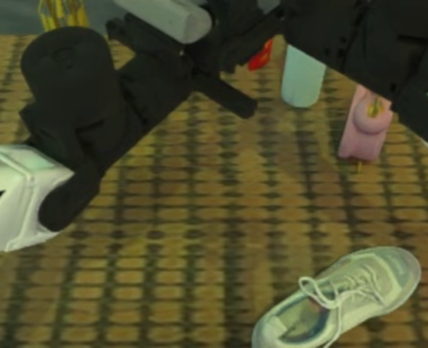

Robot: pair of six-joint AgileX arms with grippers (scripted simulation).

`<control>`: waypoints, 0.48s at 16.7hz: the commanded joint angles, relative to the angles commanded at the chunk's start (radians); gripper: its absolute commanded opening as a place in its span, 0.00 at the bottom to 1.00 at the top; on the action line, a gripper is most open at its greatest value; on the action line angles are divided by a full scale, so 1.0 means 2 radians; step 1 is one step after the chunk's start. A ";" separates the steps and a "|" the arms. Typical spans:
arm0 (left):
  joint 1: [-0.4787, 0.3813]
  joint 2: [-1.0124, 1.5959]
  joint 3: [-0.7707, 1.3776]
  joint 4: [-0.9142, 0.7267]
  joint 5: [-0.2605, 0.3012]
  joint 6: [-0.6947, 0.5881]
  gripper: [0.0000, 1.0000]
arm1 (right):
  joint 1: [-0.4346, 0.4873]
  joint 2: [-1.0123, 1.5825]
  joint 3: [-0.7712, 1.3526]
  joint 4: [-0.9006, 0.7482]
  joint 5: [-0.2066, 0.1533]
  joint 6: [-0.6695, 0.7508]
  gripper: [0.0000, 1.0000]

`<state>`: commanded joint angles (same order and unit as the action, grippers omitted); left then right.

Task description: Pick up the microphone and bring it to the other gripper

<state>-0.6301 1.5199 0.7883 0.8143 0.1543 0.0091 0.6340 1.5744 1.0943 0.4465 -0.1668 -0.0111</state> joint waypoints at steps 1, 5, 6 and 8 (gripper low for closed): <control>0.000 0.000 0.000 0.000 0.000 0.000 0.00 | 0.000 0.000 0.000 0.000 0.000 0.000 1.00; 0.000 0.000 0.000 0.000 0.000 0.000 0.00 | 0.000 0.000 0.000 0.000 0.000 0.000 0.70; 0.000 0.000 0.000 0.000 0.000 0.000 0.00 | 0.000 0.000 0.000 0.000 0.000 0.000 0.62; 0.000 0.000 0.000 0.000 0.000 0.000 0.00 | 0.000 0.000 0.000 0.000 0.000 0.000 0.47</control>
<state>-0.6301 1.5199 0.7883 0.8143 0.1543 0.0091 0.6340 1.5744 1.0943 0.4465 -0.1668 -0.0111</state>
